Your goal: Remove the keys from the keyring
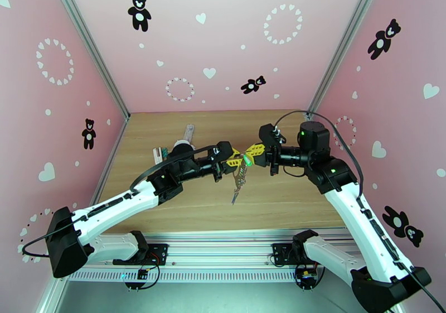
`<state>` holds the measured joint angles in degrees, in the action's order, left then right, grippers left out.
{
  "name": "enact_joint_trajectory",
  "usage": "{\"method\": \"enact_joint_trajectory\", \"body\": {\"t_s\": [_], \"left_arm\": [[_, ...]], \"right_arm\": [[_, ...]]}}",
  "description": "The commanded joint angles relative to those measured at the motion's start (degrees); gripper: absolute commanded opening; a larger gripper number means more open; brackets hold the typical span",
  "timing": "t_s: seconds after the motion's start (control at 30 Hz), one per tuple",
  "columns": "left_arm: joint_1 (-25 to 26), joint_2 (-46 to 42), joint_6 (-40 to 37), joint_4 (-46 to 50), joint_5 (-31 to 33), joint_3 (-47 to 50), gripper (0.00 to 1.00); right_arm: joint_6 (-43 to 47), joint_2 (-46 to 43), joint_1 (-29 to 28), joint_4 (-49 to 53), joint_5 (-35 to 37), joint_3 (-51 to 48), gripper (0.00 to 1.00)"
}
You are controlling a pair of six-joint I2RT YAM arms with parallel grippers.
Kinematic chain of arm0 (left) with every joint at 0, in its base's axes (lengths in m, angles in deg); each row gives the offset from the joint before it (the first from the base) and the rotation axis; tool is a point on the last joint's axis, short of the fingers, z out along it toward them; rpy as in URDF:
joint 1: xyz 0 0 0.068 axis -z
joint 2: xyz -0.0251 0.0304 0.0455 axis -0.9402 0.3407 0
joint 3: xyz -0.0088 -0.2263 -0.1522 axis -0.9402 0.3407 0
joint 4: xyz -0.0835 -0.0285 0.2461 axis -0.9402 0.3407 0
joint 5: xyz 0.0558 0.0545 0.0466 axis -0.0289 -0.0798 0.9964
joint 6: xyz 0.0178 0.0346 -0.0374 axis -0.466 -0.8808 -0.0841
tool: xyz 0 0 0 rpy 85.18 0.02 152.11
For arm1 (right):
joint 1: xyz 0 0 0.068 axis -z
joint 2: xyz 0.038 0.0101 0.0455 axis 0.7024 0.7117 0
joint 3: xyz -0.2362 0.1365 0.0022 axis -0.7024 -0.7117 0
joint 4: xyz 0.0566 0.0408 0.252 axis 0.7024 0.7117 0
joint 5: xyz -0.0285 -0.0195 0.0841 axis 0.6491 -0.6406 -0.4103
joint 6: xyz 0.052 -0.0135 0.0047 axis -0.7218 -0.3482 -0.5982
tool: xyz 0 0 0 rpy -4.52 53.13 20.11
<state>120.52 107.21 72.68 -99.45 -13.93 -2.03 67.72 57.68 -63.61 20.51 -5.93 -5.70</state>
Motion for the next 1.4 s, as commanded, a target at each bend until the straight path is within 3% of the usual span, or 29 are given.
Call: {"method": "enact_joint_trajectory", "body": {"t_s": [0.0,0.8,1.37], "left_arm": [[0.01,0.35,0.80,-2.15,-0.94,-0.97,0.20],[-0.03,1.70,2.07,-3.10,-2.08,-2.02,0.15],[0.04,1.84,2.60,-2.85,-3.42,-1.76,0.23]], "right_arm": [[-1.00,-0.80,0.21,-2.54,-0.80,0.31,0.00],[-0.78,-1.93,0.23,-2.71,0.27,-0.20,0.00],[-0.74,-2.05,0.26,-2.96,1.68,-0.20,0.00]]}}
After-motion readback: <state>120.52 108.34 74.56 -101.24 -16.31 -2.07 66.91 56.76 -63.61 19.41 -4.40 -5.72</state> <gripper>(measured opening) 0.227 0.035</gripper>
